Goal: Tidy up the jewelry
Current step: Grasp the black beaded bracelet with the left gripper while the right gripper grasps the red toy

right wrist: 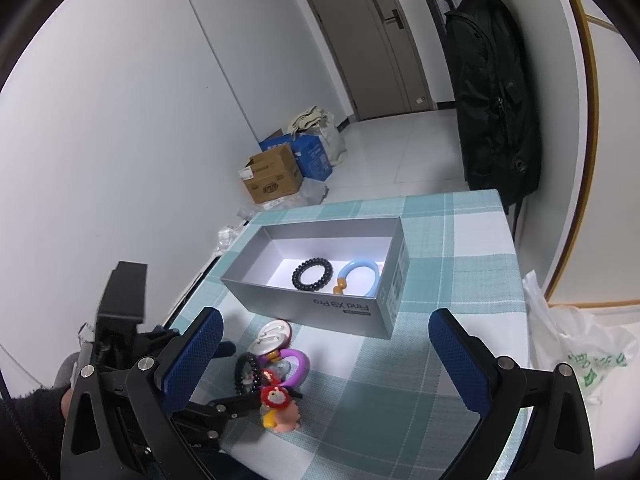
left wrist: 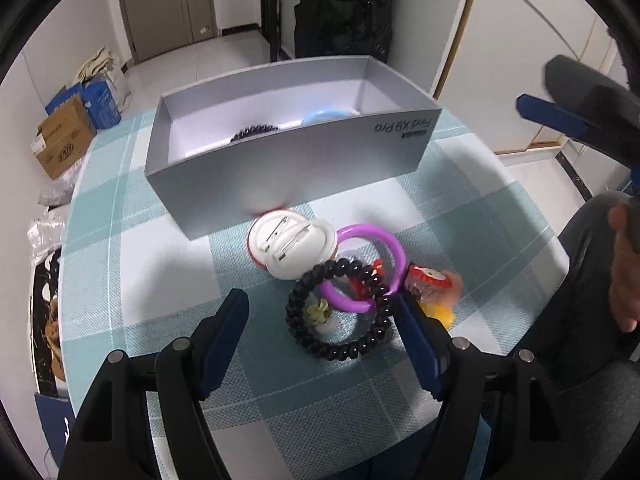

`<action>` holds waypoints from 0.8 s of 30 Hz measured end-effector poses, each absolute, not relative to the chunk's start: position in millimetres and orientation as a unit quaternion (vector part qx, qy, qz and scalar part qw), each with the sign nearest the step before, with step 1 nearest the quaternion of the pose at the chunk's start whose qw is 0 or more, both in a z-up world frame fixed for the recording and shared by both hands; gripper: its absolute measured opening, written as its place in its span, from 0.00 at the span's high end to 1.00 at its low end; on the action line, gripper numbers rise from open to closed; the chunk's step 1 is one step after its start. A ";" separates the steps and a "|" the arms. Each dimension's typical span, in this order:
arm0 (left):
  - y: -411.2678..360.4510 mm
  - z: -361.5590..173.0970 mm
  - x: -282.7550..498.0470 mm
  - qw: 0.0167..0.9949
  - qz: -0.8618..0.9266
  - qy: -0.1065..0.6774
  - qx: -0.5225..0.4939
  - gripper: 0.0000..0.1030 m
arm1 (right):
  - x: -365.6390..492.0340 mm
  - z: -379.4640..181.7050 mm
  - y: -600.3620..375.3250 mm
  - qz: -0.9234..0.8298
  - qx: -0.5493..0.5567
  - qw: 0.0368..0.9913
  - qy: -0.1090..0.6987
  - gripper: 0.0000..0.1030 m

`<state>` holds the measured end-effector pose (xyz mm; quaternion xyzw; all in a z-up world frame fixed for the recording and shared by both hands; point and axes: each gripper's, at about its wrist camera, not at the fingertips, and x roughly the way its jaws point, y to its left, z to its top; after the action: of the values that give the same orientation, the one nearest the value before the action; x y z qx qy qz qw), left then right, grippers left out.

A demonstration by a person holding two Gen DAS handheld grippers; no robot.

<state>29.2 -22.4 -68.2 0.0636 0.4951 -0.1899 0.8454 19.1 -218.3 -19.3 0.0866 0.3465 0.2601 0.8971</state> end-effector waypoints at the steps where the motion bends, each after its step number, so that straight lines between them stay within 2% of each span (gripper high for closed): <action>1: -22.9 -67.7 27.6 0.845 -0.194 0.494 0.065 0.40 | 18.7 -19.4 -218.1 0.260 0.087 0.897 0.347 0.00; 2: -23.9 -69.0 27.3 0.844 -0.196 0.495 0.067 0.49 | 19.0 -19.8 -218.2 0.260 0.089 0.896 0.348 0.00; 3: -26.1 -70.0 24.7 0.841 -0.201 0.498 0.066 0.52 | 19.4 -20.0 -218.1 0.260 0.089 0.896 0.349 0.00; 7: -28.7 -73.3 19.1 0.837 -0.208 0.502 0.070 0.60 | 19.2 -20.3 -216.5 0.260 0.086 0.896 0.350 0.00; 13: -22.6 -66.3 22.0 0.837 -0.220 0.498 0.052 0.64 | 19.0 -20.8 -217.1 0.255 0.087 0.897 0.351 0.00; 24: -10.7 -54.8 19.0 0.849 -0.208 0.485 0.024 0.65 | 17.6 -24.0 -212.2 0.262 0.078 0.892 0.360 0.00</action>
<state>19.0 -10.7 -54.8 0.0239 0.4849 -0.2077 0.8492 17.6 -212.2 -24.0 0.0780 0.3603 0.2622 0.8918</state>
